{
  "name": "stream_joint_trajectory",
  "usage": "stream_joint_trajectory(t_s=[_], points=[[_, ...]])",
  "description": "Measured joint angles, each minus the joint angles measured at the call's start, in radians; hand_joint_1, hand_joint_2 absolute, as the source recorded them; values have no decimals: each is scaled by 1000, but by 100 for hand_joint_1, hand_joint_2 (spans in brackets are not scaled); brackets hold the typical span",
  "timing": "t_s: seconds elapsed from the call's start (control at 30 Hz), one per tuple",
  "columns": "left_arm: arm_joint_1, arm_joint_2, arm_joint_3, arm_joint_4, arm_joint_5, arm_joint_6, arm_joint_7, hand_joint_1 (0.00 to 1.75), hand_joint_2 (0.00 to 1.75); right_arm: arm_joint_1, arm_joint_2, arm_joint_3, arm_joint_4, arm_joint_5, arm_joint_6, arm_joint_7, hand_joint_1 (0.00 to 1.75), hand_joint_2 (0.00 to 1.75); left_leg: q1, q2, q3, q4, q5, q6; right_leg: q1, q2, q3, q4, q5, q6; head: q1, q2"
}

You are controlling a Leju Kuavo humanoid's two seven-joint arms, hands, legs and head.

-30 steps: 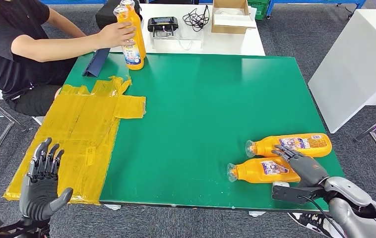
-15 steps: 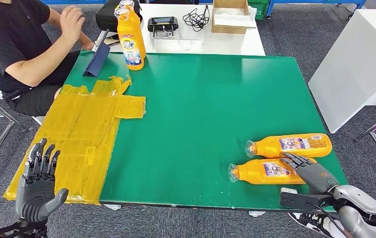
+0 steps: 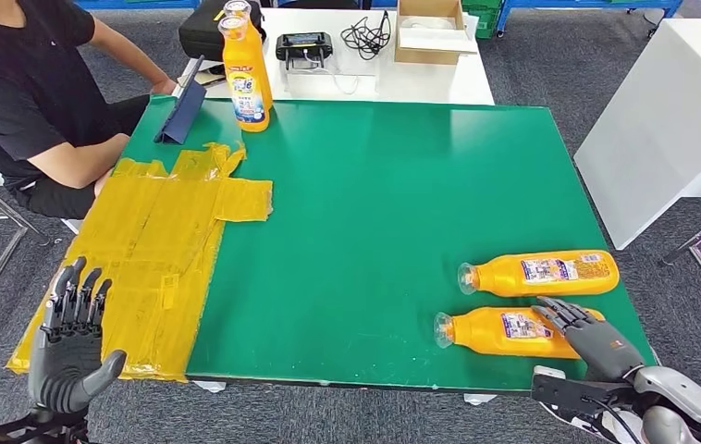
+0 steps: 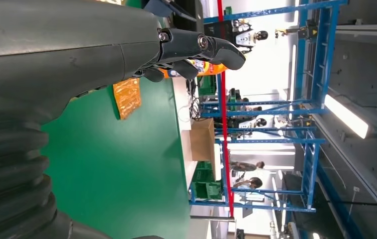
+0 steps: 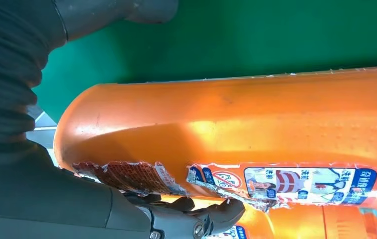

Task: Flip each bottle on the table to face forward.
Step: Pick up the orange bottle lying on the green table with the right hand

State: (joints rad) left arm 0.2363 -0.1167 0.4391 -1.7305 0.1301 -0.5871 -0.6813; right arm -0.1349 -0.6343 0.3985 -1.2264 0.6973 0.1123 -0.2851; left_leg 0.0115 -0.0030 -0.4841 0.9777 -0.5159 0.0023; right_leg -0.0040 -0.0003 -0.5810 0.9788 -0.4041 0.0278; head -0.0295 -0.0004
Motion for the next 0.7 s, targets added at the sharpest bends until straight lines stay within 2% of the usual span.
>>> stream_joint_trajectory(t_s=[0.03,0.07,0.33,0.5,0.7], points=[[0,0,0,0,0,0,0,0,175,1,0,-1,0,1,0,1,165,175,0,0,0,0,0,0,0,0,0,0,0,0,0,0],[-1,0,0,0,0,0,0,0,175,2,-1,-2,0,2,1,2,175,175,0,0,1,0,0,0,0,0,0,0,0,0,0,0],[-39,9,-34,26,11,33,6,0,175,-25,24,-7,99,29,-2,-13,175,175,0,1,7,0,-2,2,1,1,6,-1,0,0,0,0],[-67,34,-70,54,32,53,9,0,175,-54,28,-16,165,-17,11,-55,175,175,0,0,11,0,-2,2,2,0,11,-2,0,0,0,0],[-93,60,-104,86,47,67,9,0,175,-77,27,-32,230,-33,15,-61,175,175,0,1,17,0,-3,4,3,0,19,-6,-1,1,0,0]])
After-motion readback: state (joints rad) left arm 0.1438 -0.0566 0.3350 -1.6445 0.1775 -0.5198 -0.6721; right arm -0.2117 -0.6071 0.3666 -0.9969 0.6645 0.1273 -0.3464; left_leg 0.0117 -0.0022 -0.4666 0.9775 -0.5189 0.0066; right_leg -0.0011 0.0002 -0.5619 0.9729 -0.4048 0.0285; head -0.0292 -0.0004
